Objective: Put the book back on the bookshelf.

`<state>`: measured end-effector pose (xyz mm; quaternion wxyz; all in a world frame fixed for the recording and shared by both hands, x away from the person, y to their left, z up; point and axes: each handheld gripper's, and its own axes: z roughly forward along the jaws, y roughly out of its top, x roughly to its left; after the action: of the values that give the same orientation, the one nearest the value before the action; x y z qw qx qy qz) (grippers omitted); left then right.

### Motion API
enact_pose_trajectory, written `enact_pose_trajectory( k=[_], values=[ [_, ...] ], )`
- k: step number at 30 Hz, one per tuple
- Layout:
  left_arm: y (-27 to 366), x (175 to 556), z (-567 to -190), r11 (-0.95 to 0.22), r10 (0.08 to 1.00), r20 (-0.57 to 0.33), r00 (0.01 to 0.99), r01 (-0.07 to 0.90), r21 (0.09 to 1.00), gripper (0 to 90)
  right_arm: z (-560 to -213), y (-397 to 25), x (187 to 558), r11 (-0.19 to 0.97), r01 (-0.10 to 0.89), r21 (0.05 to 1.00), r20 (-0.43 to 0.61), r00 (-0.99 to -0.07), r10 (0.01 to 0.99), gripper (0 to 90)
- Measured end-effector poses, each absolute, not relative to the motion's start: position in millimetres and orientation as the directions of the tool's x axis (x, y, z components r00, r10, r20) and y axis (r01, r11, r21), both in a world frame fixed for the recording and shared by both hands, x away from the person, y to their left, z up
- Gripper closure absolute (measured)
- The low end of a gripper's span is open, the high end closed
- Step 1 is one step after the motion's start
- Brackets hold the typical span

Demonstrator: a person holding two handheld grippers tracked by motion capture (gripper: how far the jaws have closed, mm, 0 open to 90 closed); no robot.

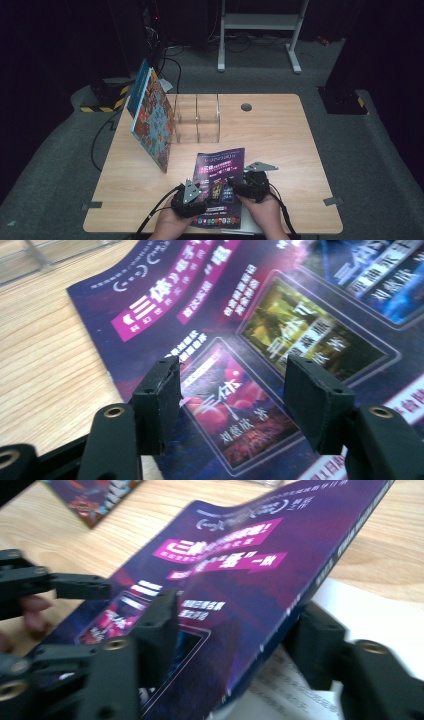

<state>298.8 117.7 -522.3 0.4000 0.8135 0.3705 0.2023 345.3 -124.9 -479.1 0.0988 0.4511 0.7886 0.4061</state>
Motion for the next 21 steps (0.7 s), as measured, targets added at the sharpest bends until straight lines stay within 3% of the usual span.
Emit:
enact_pose_trajectory(
  k=[2, 4, 6, 17, 21],
  values=[
    [121, 301, -522, -0.396, 0.776, 0.027, 0.631, 0.454, 0.798, 38.3, -478, -124, 344, 0.269, 0.627, 0.731, 0.205, -0.578, 0.79, 51.3],
    [124, 303, -523, -0.384, 0.786, 0.021, 0.618, 0.462, 0.799, 37.2, -475, -122, 339, 0.292, 0.597, 0.748, 0.164, -0.592, 0.789, 61.2],
    [125, 304, -523, -0.379, 0.786, 0.009, 0.618, 0.469, 0.798, 37.0, -474, -122, 337, 0.308, 0.576, 0.757, 0.141, -0.605, 0.783, 62.4],
    [123, 303, -524, -0.393, 0.785, 0.033, 0.619, 0.455, 0.799, 38.1, -469, -127, 339, 0.274, 0.579, 0.768, 0.138, -0.566, 0.813, 50.9],
    [123, 303, -524, -0.392, 0.785, 0.032, 0.619, 0.456, 0.799, 38.1, -467, -127, 347, 0.245, 0.597, 0.764, 0.16, -0.543, 0.824, 51.5]
  ],
)
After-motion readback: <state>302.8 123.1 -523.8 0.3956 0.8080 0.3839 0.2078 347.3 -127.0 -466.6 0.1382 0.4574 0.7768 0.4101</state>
